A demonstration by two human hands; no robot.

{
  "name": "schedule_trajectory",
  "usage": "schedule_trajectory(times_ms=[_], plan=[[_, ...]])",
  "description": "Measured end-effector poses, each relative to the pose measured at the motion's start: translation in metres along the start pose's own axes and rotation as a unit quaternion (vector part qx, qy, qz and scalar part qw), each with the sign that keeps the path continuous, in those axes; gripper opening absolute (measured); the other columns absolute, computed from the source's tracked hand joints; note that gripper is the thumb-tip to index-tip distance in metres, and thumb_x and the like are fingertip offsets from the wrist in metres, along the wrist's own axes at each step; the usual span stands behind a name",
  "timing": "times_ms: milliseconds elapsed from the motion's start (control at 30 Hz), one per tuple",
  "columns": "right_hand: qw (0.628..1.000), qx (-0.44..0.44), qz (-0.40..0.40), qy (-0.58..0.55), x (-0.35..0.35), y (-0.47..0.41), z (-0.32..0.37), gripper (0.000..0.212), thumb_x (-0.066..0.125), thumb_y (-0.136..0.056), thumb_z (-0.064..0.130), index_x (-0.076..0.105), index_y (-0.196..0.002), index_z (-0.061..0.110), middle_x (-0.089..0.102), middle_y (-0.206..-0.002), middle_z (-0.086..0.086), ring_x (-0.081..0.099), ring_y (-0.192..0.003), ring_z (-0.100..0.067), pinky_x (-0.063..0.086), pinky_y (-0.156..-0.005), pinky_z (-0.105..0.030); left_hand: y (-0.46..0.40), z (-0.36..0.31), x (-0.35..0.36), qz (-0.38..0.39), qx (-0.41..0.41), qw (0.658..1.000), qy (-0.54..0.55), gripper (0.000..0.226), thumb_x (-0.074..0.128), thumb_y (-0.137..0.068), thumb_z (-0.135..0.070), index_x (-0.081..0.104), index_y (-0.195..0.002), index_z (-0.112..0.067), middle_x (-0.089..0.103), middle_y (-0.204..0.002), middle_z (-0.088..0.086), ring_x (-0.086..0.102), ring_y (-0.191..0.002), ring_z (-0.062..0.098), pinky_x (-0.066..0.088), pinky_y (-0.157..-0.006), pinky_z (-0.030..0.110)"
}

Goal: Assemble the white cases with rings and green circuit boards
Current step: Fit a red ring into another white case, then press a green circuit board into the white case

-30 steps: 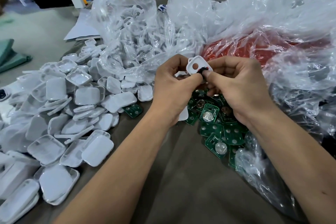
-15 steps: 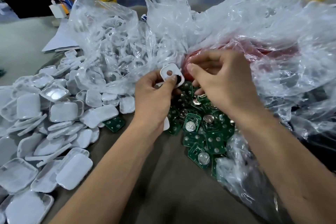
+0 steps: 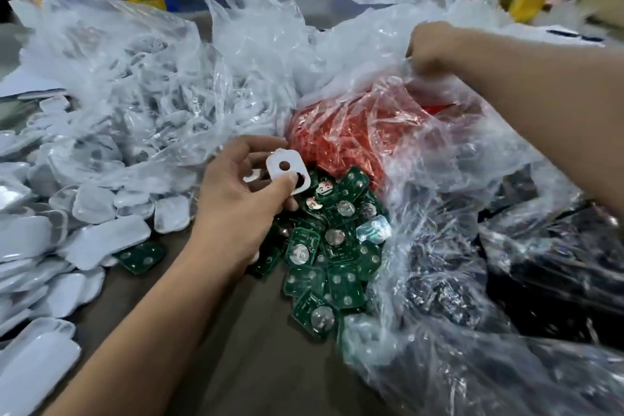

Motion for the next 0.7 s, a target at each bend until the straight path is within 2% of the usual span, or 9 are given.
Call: schedule_trajectory(times_ms=[67,133,200,267,333,467,567,700], plan=[[0.999,0.002,0.025,0.048,0.014,-0.008,0.004,0.025,0.061,-0.094,-0.002,0.068,-0.118,-0.009,0.066,-0.123,-0.028,0.065,-0.116,-0.042,0.052,-0.097,-0.042,0.000,0.000,0.001,0.006,-0.005,1.000,0.004,0.029,0.074,-0.087,0.005,0.070,-0.109,-0.015,0.074,-0.103,0.009,0.069,-0.062,0.022,0.057,-0.059,0.029],[0.997,0.015,0.047,0.066,0.021,-0.013,0.007,0.015,0.063,-0.091,-0.007,0.068,-0.105,-0.010,0.066,-0.109,-0.028,0.065,-0.113,-0.043,0.052,-0.093,-0.044,0.001,-0.001,0.002,0.007,-0.006,1.000,0.014,0.031,0.072,-0.088,0.007,0.071,-0.109,-0.014,0.074,-0.101,0.010,0.067,-0.060,0.020,0.053,-0.056,0.023],[0.994,0.029,0.074,0.069,0.021,-0.016,0.005,0.006,0.065,-0.087,-0.011,0.067,-0.086,-0.005,0.060,-0.087,-0.022,0.065,-0.099,-0.038,0.049,-0.083,-0.038,0.001,-0.003,0.001,0.005,-0.009,1.000,0.014,0.033,0.069,-0.088,0.010,0.072,-0.111,-0.013,0.074,-0.100,0.011,0.064,-0.059,0.018,0.051,-0.054,0.021],[0.994,0.039,0.087,0.053,0.019,-0.016,0.002,0.007,0.064,-0.087,-0.011,0.067,-0.087,-0.005,0.056,-0.081,-0.021,0.057,-0.089,-0.034,0.042,-0.078,-0.035,0.002,-0.004,0.000,0.004,-0.012,1.000,0.017,0.034,0.068,-0.088,0.012,0.072,-0.111,-0.012,0.073,-0.101,0.013,0.063,-0.058,0.019,0.050,-0.053,0.021],[0.996,0.026,0.061,0.066,0.018,-0.017,-0.003,0.010,0.059,-0.092,-0.005,0.067,-0.098,-0.005,0.058,-0.095,-0.024,0.055,-0.092,-0.036,0.042,-0.081,-0.037,0.002,-0.004,0.000,0.004,-0.014,1.000,0.023,0.034,0.067,-0.088,0.013,0.071,-0.111,-0.011,0.073,-0.101,0.014,0.062,-0.058,0.019,0.051,-0.053,0.021],[0.995,0.038,0.024,0.088,0.023,-0.014,-0.005,0.022,0.059,-0.094,-0.001,0.067,-0.114,-0.005,0.063,-0.123,-0.026,0.061,-0.122,-0.042,0.050,-0.099,-0.045,0.002,-0.004,0.000,0.004,-0.013,1.000,0.026,0.035,0.067,-0.087,0.014,0.072,-0.110,-0.013,0.073,-0.098,0.011,0.061,-0.056,0.019,0.049,-0.052,0.020],[0.996,0.066,-0.013,0.058,0.025,-0.015,-0.004,0.024,0.060,-0.090,-0.007,0.067,-0.112,-0.006,0.065,-0.123,-0.026,0.061,-0.122,-0.043,0.052,-0.095,-0.043,0.002,-0.003,0.000,0.010,-0.015,1.000,0.025,0.035,0.068,-0.087,0.011,0.074,-0.108,-0.017,0.074,-0.091,0.003,0.062,-0.058,0.019,0.048,-0.051,0.021],[0.991,0.103,-0.084,0.010,0.024,-0.012,-0.005,0.030,0.046,-0.097,-0.006,0.064,-0.122,-0.008,0.061,-0.132,-0.031,0.058,-0.125,-0.047,0.051,-0.098,-0.046,0.001,-0.003,0.000,0.004,-0.017,1.000,0.021,0.035,0.069,-0.087,0.010,0.074,-0.106,-0.019,0.075,-0.089,0.001,0.063,-0.057,0.020,0.047,-0.050,0.022]])
Point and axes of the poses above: each hand's wrist, its own y-axis away from the middle knuckle, its own x-axis out of the palm, z = x × y, the point moved 3 cm from there along -y, towards the middle knuckle
